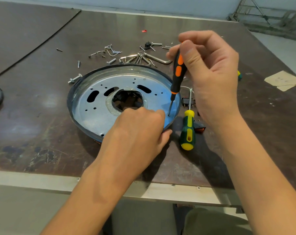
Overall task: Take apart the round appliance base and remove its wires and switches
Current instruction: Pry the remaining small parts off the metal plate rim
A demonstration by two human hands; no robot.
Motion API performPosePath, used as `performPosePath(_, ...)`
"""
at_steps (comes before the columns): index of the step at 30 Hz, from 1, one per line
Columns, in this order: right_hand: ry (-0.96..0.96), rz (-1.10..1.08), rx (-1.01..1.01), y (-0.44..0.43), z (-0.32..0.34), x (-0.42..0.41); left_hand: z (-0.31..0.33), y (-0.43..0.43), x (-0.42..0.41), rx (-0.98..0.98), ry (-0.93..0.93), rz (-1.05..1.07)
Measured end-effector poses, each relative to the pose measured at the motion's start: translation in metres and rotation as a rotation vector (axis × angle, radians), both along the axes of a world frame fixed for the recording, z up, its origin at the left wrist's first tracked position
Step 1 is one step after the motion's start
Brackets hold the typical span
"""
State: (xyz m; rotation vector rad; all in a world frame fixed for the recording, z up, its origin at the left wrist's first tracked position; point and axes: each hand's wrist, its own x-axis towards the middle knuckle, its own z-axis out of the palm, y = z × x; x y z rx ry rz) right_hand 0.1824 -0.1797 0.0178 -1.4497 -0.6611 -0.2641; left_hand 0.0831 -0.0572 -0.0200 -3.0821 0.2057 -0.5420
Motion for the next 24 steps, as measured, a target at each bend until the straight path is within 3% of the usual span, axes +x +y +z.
performPosePath(8,-0.067,-0.039,-0.042,0.0046,0.0038,-0.0058,0.0011,-0.0004,0.0009,0.009,0.018,0.000)
performPosePath(15,0.049,0.044,-0.015,0.0003,0.0002,-0.0002,-0.0009,-0.0007,0.0021,0.060,0.001,-0.001)
performPosePath(20,-0.048,-0.013,-0.084,0.0038,-0.0014,-0.0025,-0.0051,0.0005,0.0046,0.062,0.004,-0.017)
performPosePath(24,-0.053,0.064,-0.077,0.0007,-0.0017,0.0008,-0.0039,0.0010,0.0038,0.083,0.004,-0.031)
